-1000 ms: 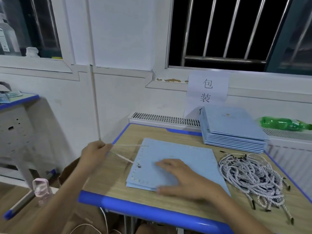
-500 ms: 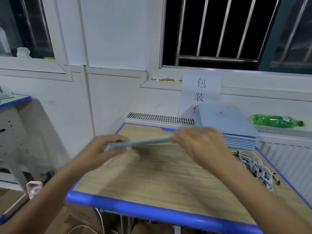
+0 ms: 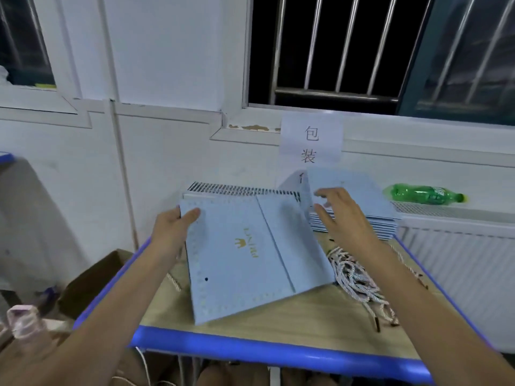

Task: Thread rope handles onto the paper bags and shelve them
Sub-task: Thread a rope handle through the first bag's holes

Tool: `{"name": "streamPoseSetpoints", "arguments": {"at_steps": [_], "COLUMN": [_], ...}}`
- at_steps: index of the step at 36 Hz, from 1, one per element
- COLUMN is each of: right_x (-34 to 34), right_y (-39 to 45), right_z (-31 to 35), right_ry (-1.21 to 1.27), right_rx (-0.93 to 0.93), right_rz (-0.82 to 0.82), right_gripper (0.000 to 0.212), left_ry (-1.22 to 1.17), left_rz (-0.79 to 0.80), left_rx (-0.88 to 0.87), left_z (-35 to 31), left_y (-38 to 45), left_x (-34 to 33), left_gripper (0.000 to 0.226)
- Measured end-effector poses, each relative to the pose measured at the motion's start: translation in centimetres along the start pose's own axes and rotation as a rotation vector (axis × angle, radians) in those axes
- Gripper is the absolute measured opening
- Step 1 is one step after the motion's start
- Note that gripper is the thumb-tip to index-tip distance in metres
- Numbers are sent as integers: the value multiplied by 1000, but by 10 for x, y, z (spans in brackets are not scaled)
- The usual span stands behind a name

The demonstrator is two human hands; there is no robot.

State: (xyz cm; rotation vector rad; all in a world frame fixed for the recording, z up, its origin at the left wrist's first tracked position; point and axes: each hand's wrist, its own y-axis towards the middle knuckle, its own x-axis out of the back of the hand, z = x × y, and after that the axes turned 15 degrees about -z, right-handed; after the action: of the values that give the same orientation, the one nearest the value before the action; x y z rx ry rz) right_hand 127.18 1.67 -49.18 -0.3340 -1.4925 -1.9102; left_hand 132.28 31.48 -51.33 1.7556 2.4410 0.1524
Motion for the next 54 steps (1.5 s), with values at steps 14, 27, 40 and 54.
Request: {"name": "streamPoseSetpoints", "arguments": {"at_steps": [14, 27, 40, 54], "right_x": [-42, -27, -112, -142], "right_y": [-23, -3, -18, -35], "right_z": [-77, -40, 123, 122], "right_ry": [-482, -147, 505, 645], "right_rx": [-319, -366, -80, -294], "right_rz": [313, -8, 315, 156], "right_gripper": [30, 10, 20, 9], "left_ry": [1096, 686, 0, 73], "left_rz": [-221, 178, 249, 105], "left_rx": [-453, -350, 11, 140], "left_z": [54, 40, 28, 45], "left_y": [0, -21, -33, -14], "left_x": [6, 21, 18, 17], "left_gripper": [41, 28, 26, 21]}}
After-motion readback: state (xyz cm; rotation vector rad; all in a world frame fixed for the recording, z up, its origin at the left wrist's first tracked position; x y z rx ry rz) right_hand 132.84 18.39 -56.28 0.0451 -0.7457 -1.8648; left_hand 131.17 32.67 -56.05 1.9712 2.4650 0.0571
